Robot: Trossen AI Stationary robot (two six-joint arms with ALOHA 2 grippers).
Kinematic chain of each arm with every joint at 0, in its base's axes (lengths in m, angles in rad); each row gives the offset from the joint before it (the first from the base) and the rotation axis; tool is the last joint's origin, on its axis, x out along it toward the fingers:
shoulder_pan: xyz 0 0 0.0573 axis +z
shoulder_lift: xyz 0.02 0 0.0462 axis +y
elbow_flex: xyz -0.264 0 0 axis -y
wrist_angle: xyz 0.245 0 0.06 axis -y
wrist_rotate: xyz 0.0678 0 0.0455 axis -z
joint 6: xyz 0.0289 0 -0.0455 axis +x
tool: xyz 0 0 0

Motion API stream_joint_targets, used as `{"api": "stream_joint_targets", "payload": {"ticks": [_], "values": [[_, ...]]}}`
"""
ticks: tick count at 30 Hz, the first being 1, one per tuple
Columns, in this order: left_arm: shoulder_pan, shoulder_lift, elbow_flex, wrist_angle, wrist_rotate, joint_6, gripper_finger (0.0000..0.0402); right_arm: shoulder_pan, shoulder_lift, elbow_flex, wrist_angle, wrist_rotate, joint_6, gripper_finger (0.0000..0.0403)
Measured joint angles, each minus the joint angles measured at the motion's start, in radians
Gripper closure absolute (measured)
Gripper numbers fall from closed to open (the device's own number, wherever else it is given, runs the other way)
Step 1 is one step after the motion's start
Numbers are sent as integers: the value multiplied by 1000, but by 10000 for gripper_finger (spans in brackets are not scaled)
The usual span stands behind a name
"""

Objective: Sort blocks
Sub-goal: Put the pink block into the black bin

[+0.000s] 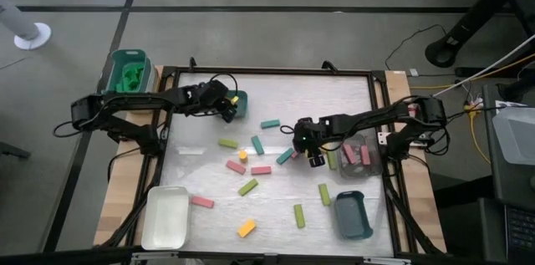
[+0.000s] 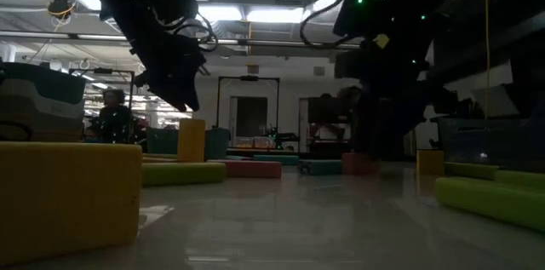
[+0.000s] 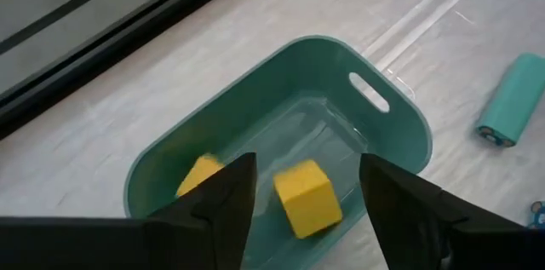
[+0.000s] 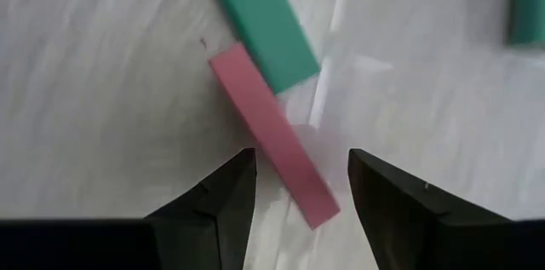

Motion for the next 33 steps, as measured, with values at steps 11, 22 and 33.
{"api": "stream_joint_targets", "payload": {"ticks": [11,22,33], "values": [[-89,-5,4,11,259,59,213,-1,78,5,6,-29,0,286],[-291,-5,4,5,333,60,217,0,-37,11,-71,-25,1,350],[-384,-2,1,60,323,1,217,1,-98,272,-610,-25,118,337]]}}
